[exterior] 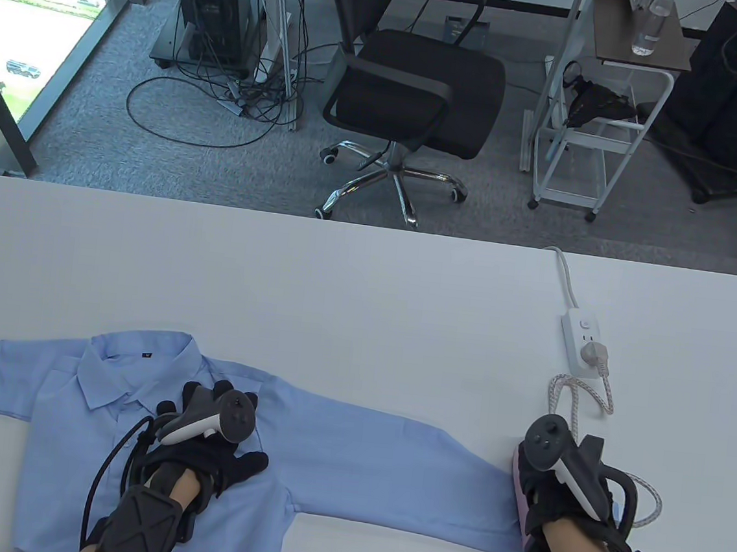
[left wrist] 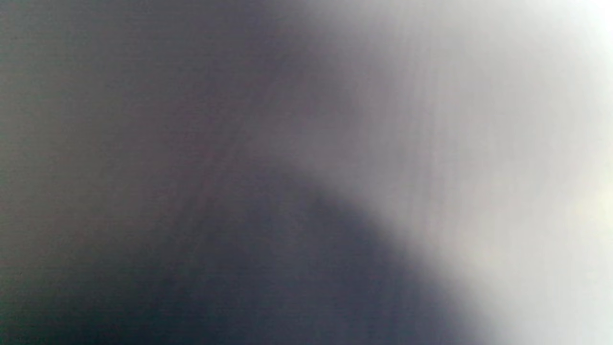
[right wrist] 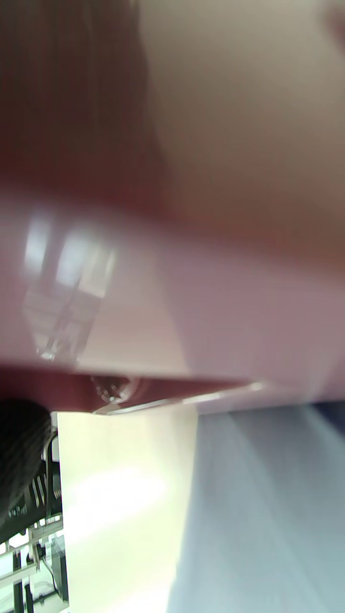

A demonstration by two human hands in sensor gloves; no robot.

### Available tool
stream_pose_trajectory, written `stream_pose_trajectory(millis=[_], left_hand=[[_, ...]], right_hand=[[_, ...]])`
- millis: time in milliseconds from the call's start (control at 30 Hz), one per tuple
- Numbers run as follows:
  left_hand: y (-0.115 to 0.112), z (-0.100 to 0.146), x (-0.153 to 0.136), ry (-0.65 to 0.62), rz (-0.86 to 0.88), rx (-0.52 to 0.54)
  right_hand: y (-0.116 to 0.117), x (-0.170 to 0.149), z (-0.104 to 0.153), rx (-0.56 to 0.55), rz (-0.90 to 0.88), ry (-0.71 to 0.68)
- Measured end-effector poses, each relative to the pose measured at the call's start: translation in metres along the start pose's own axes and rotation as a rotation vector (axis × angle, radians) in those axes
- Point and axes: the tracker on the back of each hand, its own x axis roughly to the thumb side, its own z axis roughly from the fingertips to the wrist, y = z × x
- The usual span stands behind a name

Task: Iron long-sleeve shirt with electric iron on table

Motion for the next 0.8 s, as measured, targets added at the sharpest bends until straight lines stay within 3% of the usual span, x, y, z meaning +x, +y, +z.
stream_pose_trajectory(millis=[233, 467, 533, 600, 800], left_hand=[[0.0, 0.0, 0.0, -0.001, 0.001, 0.006], [0.0, 0.0, 0.001, -0.001, -0.018, 0.017], [0.0, 0.0, 0.001, -0.002, -0.018, 0.017], [0.0, 0.0, 0.001, -0.002, -0.021, 0.018], [0.0, 0.0, 0.001, -0.002, -0.024, 0.017]], right_hand=[[0.0, -0.013, -0.002, -0.007, 0.016, 0.009], [-0.006, -0.017, -0.009, 0.061, -0.131, -0.013], [-0.016, -0.004, -0.008, 0.068, -0.116, -0.048], [-0.029, 0.02, -0.001, -0.027, -0.079, -0.127], [-0.058, 0.132, 0.034, -0.155, -0.073, -0.431]])
